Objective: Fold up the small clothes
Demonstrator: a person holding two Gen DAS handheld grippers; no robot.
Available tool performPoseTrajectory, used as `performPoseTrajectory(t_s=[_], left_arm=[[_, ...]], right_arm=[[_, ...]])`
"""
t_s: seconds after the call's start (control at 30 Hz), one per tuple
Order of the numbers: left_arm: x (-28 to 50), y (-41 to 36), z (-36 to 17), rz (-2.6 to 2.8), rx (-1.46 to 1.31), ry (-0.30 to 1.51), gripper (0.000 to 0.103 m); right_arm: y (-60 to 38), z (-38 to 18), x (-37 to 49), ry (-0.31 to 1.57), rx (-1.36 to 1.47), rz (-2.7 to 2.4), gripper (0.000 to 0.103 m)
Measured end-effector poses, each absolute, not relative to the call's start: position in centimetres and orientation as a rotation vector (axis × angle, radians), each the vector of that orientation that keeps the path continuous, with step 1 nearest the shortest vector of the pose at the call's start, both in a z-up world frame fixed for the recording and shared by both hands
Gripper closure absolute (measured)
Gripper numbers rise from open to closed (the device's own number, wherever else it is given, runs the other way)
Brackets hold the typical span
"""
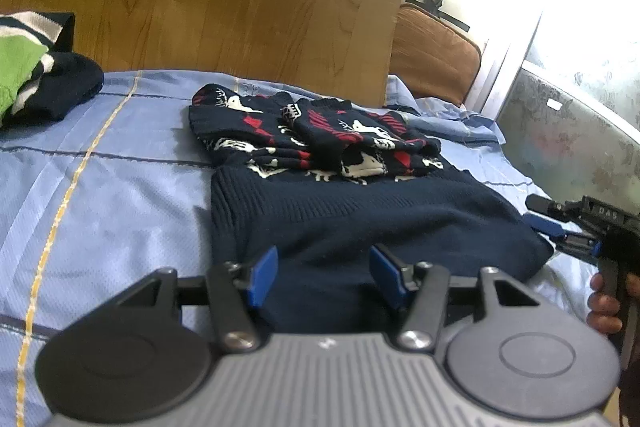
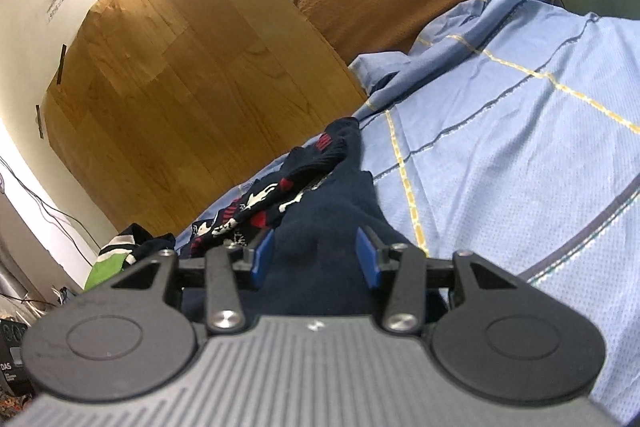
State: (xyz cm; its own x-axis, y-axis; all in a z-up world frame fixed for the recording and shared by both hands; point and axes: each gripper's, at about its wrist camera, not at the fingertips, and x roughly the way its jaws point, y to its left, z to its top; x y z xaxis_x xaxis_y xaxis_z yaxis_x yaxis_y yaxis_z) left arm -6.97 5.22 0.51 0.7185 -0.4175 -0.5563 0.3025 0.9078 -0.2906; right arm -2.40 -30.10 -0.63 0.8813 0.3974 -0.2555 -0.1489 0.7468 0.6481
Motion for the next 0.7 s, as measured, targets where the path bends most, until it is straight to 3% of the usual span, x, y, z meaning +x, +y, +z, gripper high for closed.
performPoseTrajectory(t_s=[0.7], left_arm=[[-6.8,5.4,0.4,-0.414,-0.202,0.663,0.047]], right_arm=[[-31.4,-1.3,-2.0,0.416,0.752,0.278,0.054]])
